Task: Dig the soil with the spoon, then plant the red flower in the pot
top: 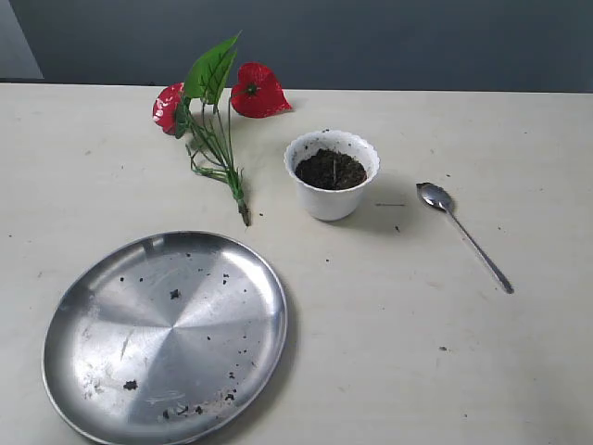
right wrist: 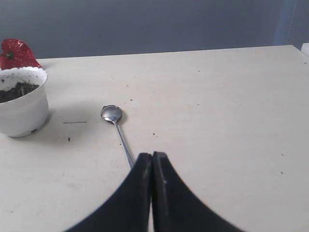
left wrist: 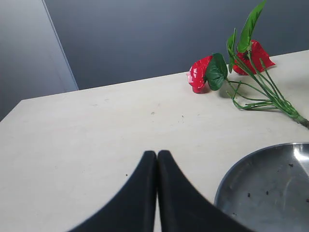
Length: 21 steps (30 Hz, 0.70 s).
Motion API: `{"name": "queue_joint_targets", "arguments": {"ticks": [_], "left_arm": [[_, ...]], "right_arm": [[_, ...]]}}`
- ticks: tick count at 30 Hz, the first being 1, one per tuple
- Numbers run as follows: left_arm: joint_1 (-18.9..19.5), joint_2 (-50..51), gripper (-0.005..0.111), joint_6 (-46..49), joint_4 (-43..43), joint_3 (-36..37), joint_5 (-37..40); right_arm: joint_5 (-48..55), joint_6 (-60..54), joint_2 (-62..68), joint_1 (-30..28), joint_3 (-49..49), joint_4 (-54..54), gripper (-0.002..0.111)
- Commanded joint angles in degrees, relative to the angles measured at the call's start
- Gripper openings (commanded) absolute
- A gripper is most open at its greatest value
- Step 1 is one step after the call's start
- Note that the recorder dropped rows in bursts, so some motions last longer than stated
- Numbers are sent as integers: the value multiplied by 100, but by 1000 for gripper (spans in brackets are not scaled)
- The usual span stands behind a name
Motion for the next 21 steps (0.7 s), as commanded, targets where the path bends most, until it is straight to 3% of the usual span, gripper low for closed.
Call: {"name": "queue_joint_targets", "arguments": {"ticks": [1, 6, 15, 18, 21], "left_arm": [[-13, 19, 2, -21, -29, -15, -39], [-13, 19, 2, -21, -29, -15, -39], [-13, 19, 2, -21, -29, -15, -39], [-13, 19, 2, -21, -29, -15, -39], [-13, 19, 2, -21, -29, -15, -39]], "right_arm": [[-100, -14, -42, -29, 10, 6, 0], [-276, -14, -42, -29, 10, -63, 0], [-3570, 129, -42, -29, 10, -341, 0], [-4389, 1477, -42, -29, 10, -26, 0], [-4185, 3850, -42, -29, 10, 278, 0]]}}
